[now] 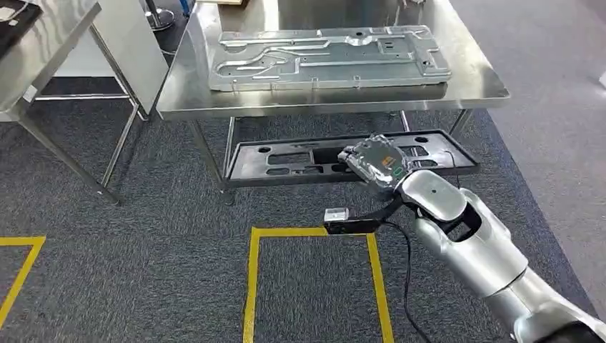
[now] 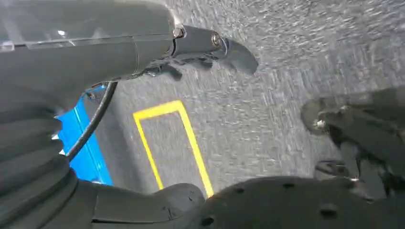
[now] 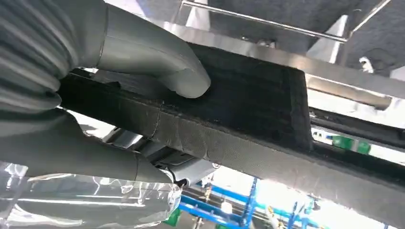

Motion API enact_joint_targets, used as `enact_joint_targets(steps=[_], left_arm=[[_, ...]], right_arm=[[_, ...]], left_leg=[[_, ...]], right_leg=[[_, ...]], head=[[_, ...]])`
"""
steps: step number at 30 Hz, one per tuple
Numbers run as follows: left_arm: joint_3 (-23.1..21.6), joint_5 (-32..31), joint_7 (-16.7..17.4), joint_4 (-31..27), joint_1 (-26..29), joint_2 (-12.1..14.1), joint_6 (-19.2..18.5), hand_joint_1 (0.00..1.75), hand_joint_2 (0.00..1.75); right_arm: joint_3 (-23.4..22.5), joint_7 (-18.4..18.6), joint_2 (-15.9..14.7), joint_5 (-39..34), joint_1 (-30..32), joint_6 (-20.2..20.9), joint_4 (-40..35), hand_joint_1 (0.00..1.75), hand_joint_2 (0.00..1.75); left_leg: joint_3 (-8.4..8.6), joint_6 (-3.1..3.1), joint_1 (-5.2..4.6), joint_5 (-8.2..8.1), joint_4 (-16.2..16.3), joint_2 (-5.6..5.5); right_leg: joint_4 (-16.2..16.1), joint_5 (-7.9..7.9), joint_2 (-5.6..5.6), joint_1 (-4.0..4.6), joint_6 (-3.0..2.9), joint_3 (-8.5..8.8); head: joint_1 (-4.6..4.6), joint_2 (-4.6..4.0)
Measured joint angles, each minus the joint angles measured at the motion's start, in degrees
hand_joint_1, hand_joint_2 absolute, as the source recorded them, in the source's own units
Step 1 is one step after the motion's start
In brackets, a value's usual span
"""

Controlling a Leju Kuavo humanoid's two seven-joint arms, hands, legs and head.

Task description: Take the parts from the cabinet and place them on the table.

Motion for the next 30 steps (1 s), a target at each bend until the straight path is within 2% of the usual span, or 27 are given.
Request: enact_joint_targets(steps=[1, 2, 3, 4, 6, 7, 8, 11, 12, 13, 14, 15, 16, 17, 18, 19, 21, 22, 23, 24, 26, 27, 28, 29, 30], left_arm=[[0.09, 0.00, 0.00, 0.00, 0.03, 0.00, 0.00, 0.00, 1.75], [0.13, 0.00, 0.00, -0.02, 0.09, 0.00, 0.00, 0.00, 1.75], [0.13, 0.00, 0.00, -0.02, 0.18, 0.00, 0.00, 0.00, 1.75], [0.15, 0.00, 0.04, -0.02, 0.24, 0.00, 0.00, 0.00, 1.75], [0.15, 0.00, 0.02, -0.07, 0.24, 0.00, 0.00, 0.00, 1.75], [0.17, 0.00, 0.02, -0.09, 0.36, 0.00, -0.02, 0.00, 1.75], [0.20, 0.00, 0.02, -0.11, 0.33, -0.02, -0.07, 0.00, 1.75], [0.20, 0.00, 0.09, -0.24, 0.33, -0.02, -0.11, 0.00, 1.75], [0.20, 0.00, 0.09, -0.26, 0.33, -0.09, -0.15, 0.00, 1.75], [0.20, 0.00, 0.00, -0.26, 0.35, -0.13, -0.15, 0.00, 1.75], [0.20, 0.00, 0.00, -0.28, 0.28, -0.13, -0.18, 0.00, 1.75], [0.20, -0.02, -0.02, -0.28, 0.16, -0.13, -0.24, 0.00, 1.75], [0.24, -0.02, -0.02, -0.33, 0.06, -0.13, -0.24, 0.00, 1.75], [0.26, -0.02, -0.04, -0.35, 0.05, -0.13, -0.33, 0.00, 1.75], [0.30, -0.02, -0.04, -0.37, 0.10, -0.13, -0.39, 0.00, 1.75], [0.33, -0.02, -0.04, -0.37, 0.14, -0.13, -0.48, 0.00, 1.75], [0.37, -0.07, -0.04, -0.37, 0.22, -0.22, -0.63, 0.00, 1.75], [0.39, -0.07, -0.04, -0.37, 0.33, -0.31, -0.68, 0.00, 1.75], [0.50, -0.07, -0.04, -0.37, 0.20, -0.42, -0.68, 0.00, 1.75], [0.52, -0.04, -0.04, -0.37, 0.13, -0.44, -0.68, 0.00, 1.75], [0.55, -0.04, -0.04, -0.37, 0.20, -0.44, -0.66, 0.00, 1.75], [0.55, -0.07, -0.04, -0.42, 0.05, -0.44, -0.66, 0.00, 1.75], [0.55, -0.07, -0.04, -0.50, 0.08, -0.44, -0.66, 0.00, 1.75], [0.55, -0.07, -0.07, -0.55, 0.09, -0.44, -0.66, 0.00, 1.75], [0.55, -0.07, -0.07, -0.55, 0.02, -0.46, -0.66, 0.00, 1.75]], right_arm=[[0.11, 0.00, -0.04, 0.00, 0.03, 0.00, 0.00, 1.75, 1.75], [0.17, 0.00, -0.04, 0.00, 0.06, 0.00, 0.00, 1.75, 1.75], [0.26, -0.02, -0.04, -0.02, 0.10, 0.00, 0.00, 1.75, 1.75], [0.37, -0.04, -0.04, -0.02, 0.10, 0.00, 0.00, 1.75, 1.75], [0.39, -0.04, -0.07, -0.02, 0.07, 0.00, 0.00, 1.75, 1.75], [0.39, -0.04, -0.07, -0.02, 0.07, 0.00, 0.02, 1.75, 1.75], [0.44, -0.04, -0.04, -0.02, -0.18, 0.00, 0.07, 1.75, 1.75], [0.46, -0.04, -0.04, -0.02, -0.10, -0.02, 0.13, 1.75, 1.75], [0.44, -0.04, -0.02, -0.02, -0.12, -0.07, 0.04, 1.75, 1.75], [0.42, -0.07, 0.11, -0.04, -0.22, -0.07, 0.02, 1.75, 1.75], [0.35, -0.04, 0.22, -0.04, -0.42, -0.07, 0.02, 1.75, 1.75], [0.22, -0.02, 0.33, -0.04, -0.49, -0.09, 0.04, 1.75, 1.75], [0.20, 0.00, 0.37, -0.04, -0.35, -0.07, 0.11, 1.75, 1.75], [0.20, 0.00, 0.37, -0.04, -0.17, -0.04, 0.26, 1.75, 1.75], [0.20, 0.00, 0.37, -0.04, 0.03, -0.06, 0.39, 1.75, 1.75], [0.20, 0.00, 0.37, -0.04, 0.11, -0.04, 0.44, 1.75, 1.75], [0.17, 0.00, 0.37, -0.04, 0.01, -0.07, 0.44, 1.75, 1.75], [0.15, 0.00, 0.37, -0.04, -0.02, -0.07, 0.44, 1.75, 1.75], [0.15, 0.00, 0.37, -0.04, -0.15, -0.09, 0.46, 1.75, 1.75], [0.15, 0.00, 0.44, -0.07, -0.22, -0.09, 0.44, 1.75, 1.75], [0.15, 0.00, 0.44, -0.07, -0.17, -0.07, 0.46, 1.75, 1.75], [0.15, 0.00, 0.44, -0.07, -0.20, -0.09, 0.44, 1.75, 1.75], [0.15, -0.02, 0.41, -0.07, -0.19, -0.11, 0.44, 1.75, 1.75], [0.13, 0.00, 0.15, -0.07, -0.27, -0.09, 0.44, 1.75, 1.75], [0.15, 0.00, 0.04, -0.07, -0.33, -0.09, 0.44, 1.75, 1.75]], left_leg=[[-2.36, -0.06, 0.00, -1.21, 3.96, 0.01], [-4.28, -0.09, 0.00, -1.41, 6.66, 0.03], [-4.68, 0.00, -0.01, -0.21, 6.33, 0.03], [-3.87, 0.19, -0.03, 2.30, 3.53, 0.03], [-0.02, 0.75, -0.06, 8.25, -5.93, 0.02], [1.24, 1.08, -0.20, 8.39, -8.46, -0.16], [1.86, 1.32, -0.68, 7.85, -9.56, -0.23], [1.71, 2.17, -1.09, 7.29, -9.61, -0.17], [2.58, 2.70, -0.27, 7.41, -10.50, -0.18], [3.14, 2.88, -0.34, 7.26, -10.84, -0.36], [3.45, 3.18, -0.33, 7.06, -10.91, -0.34], [3.69, 3.60, -0.36, 6.78, -10.92, -0.33], [3.99, 3.76, -0.41, 6.47, -10.91, -0.42], [4.30, 3.79, -0.47, 6.15, -10.91, -0.46], [4.72, 3.79, -0.47, 5.81, -10.90, -0.55], [5.26, 3.69, -0.47, 5.43, -10.88, -0.65], [6.46, 3.45, -0.47, 4.56, -10.80, -0.73], [6.78, 3.20, -0.47, 4.10, -10.80, -0.77], [6.73, 2.81, -0.85, 3.81, -10.64, -0.76], [6.58, 2.49, -0.75, 3.71, -10.68, -0.77], [6.84, 1.93, -0.68, 3.58, -11.22, -0.60], [7.27, 1.48, -0.98, 3.24, -11.25, -0.52], [7.16, 1.20, -0.71, 2.80, -10.43, -0.39], [5.95, 0.95, -0.71, 1.42, -7.67, -0.13], [3.61, 0.77, -0.58, -0.42, -3.41, -0.09]], right_leg=[[0.00, -0.25, -0.12, 0.19, -0.19, 0.22], [0.02, -0.52, -0.12, 0.34, -0.30, 0.48], [0.02, -0.79, -0.11, 0.42, -0.27, 0.83], [0.03, -1.19, -0.07, 0.49, -0.22, 1.30], [0.03, -2.05, -0.08, 0.52, 0.06, 2.49], [-0.08, -2.49, -0.14, 0.45, 0.29, 2.70], [0.21, -2.72, 0.06, 0.89, 0.73, 2.65], [-0.61, -2.90, -0.03, 0.67, 1.68, 2.98], [-0.62, -3.40, -0.13, 0.62, 2.09, 3.26], [0.79, -3.74, 0.04, 0.45, 2.21, 3.06], [3.57, -4.81, 0.28, 0.44, 2.31, 1.49], [8.13, -6.40, 0.48, 0.39, 2.41, -1.25], [12.70, -7.63, 0.53, 0.33, 2.55, -4.21], [15.98, -8.15, 0.53, 0.29, 2.66, -6.71], [16.94, -7.17, 0.54, 0.23, 2.73, -8.19], [15.28, -4.88, 0.53, 0.22, 2.70, -8.21], [6.68, 1.78, 0.48, 0.25, 2.32, -5.44], [1.92, 4.12, 0.13, 0.43, 1.83, -4.14], [1.32, 3.29, 0.05, 0.94, 1.70, -3.44], [0.53, 2.69, 0.08, 0.93, 1.37, -3.17], [0.43, 2.45, 0.31, 1.07, 0.98, -3.20], [-0.14, 2.47, 0.43, 0.53, 0.73, -2.70], [-0.66, 2.46, 0.21, 0.39, 0.50, -2.04], [-0.85, 2.19, 0.10, 0.34, 0.07, -1.53], [-0.84, 1.96, -0.01, 0.37, -0.25, -1.26]], head=[[0.00, 0.00], [0.00, 0.00], [0.00, 0.00], [0.00, 0.00], [0.00, 0.00], [0.04, 0.00], [0.00, 0.00], [0.02, 0.00], [-0.02, 0.00], [0.02, 0.00], [0.02, 0.00], [0.02, 0.00], [0.02, 0.00], [0.02, 0.00], [0.02, 0.00], [0.02, 0.00], [0.02, 0.00], [0.02, 0.00], [0.02, 0.00], [0.00, 0.00], [0.00, 0.00], [0.00, 0.00], [0.02, 0.00], [0.00, 0.00], [0.02, 0.00]])
